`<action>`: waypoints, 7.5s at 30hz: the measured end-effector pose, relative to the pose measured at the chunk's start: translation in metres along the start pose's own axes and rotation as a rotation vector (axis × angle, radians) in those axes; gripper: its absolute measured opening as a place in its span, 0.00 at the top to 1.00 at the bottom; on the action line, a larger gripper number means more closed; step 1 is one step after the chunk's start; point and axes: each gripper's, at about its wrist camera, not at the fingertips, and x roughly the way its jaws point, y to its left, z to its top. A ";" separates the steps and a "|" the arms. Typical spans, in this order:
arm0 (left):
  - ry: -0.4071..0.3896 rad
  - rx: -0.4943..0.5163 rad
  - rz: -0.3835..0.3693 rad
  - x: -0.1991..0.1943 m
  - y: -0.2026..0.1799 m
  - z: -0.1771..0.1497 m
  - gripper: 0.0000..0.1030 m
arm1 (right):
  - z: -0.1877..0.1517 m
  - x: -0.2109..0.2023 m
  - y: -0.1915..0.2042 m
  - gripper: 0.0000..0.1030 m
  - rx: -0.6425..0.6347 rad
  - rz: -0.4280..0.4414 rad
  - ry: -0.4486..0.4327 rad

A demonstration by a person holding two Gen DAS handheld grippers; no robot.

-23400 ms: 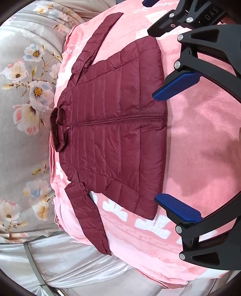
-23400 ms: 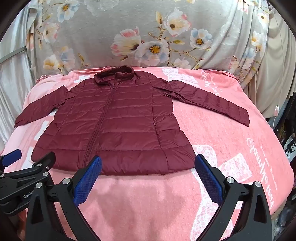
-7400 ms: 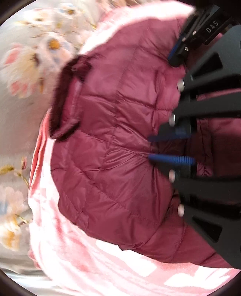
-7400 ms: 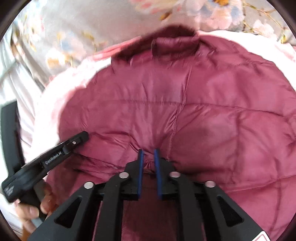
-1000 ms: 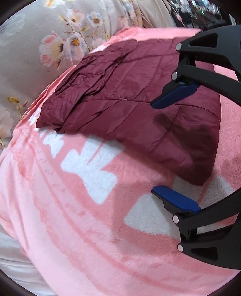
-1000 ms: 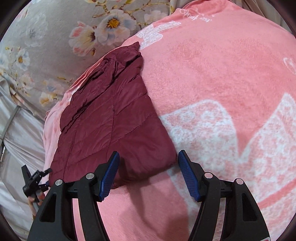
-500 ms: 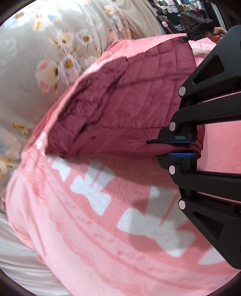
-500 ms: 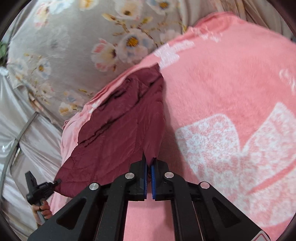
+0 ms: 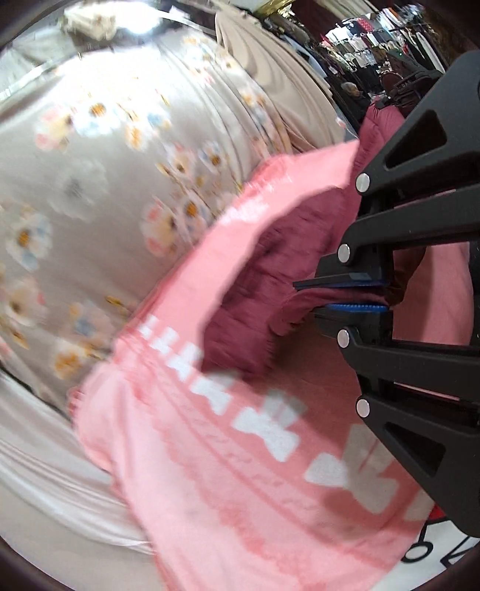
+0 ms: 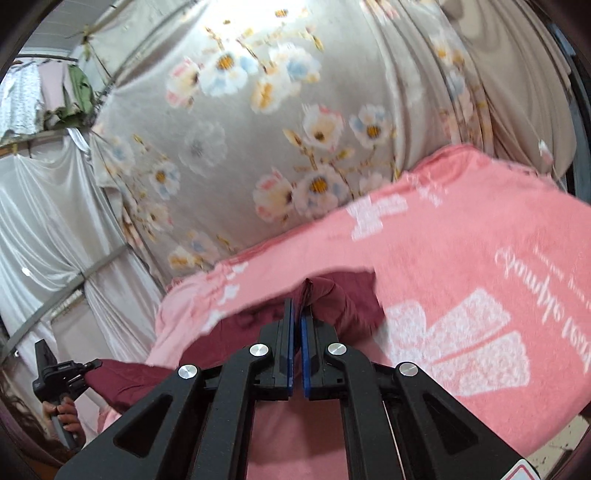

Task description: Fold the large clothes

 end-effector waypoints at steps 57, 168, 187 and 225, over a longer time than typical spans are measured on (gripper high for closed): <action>0.227 0.156 0.480 0.379 0.051 0.068 0.92 | -0.019 0.401 -0.117 0.99 0.106 -0.335 0.367; 0.168 0.317 0.440 0.363 0.011 0.034 0.25 | -0.121 0.480 0.092 0.99 -0.302 -0.146 0.549; 0.253 -0.025 0.344 0.261 0.109 0.026 0.11 | -0.105 0.454 0.092 0.94 -0.210 -0.106 0.527; 0.111 0.371 0.027 0.198 -0.145 0.020 0.94 | -0.155 0.297 0.077 0.95 -0.134 0.116 0.660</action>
